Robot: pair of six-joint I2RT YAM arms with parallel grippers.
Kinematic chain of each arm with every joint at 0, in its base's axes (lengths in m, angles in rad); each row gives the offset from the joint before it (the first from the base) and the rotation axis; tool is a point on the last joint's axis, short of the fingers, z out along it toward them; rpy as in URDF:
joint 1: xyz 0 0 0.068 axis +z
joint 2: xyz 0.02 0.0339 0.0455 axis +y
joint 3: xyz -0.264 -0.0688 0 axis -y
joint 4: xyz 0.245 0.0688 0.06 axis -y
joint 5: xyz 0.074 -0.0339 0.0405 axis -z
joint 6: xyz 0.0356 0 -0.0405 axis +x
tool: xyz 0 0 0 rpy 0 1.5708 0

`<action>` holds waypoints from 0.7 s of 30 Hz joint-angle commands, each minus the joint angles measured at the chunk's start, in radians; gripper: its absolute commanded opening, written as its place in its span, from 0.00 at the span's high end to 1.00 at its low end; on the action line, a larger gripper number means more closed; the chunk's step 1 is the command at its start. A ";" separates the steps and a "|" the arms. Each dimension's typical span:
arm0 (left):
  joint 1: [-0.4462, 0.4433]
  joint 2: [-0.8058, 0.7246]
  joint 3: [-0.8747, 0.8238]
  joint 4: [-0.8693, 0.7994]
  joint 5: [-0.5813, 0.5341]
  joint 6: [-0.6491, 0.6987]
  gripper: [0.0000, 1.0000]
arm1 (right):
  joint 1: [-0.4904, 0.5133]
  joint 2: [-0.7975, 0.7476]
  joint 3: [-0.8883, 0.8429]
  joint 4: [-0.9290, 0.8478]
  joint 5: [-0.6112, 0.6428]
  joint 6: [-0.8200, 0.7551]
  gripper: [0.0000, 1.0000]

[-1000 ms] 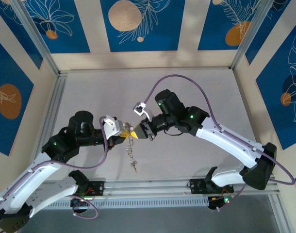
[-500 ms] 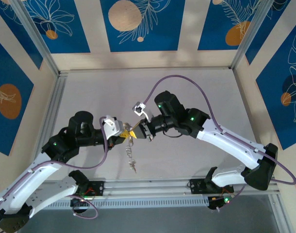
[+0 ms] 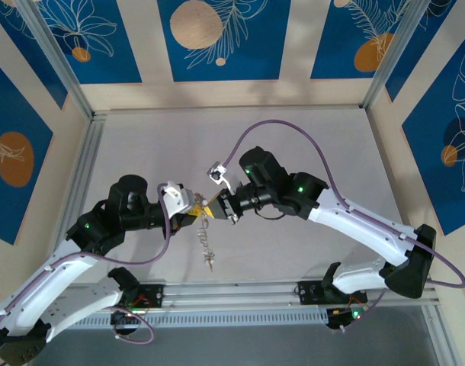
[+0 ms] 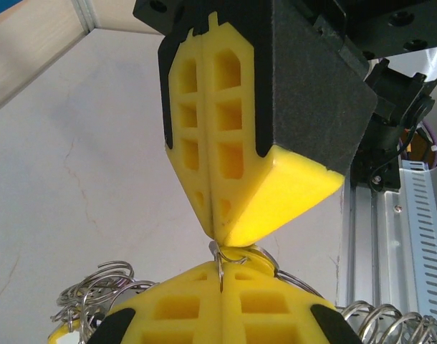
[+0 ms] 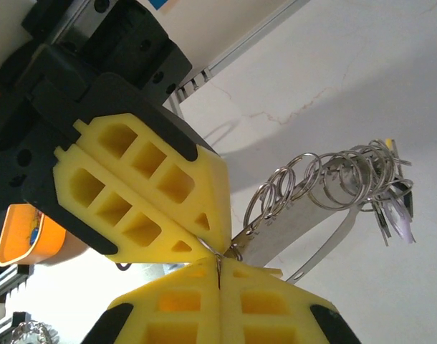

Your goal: Put the keys on the keyring

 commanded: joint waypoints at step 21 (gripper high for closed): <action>-0.011 -0.038 -0.020 0.199 0.189 -0.169 1.00 | 0.006 -0.031 -0.054 0.082 0.165 0.053 1.00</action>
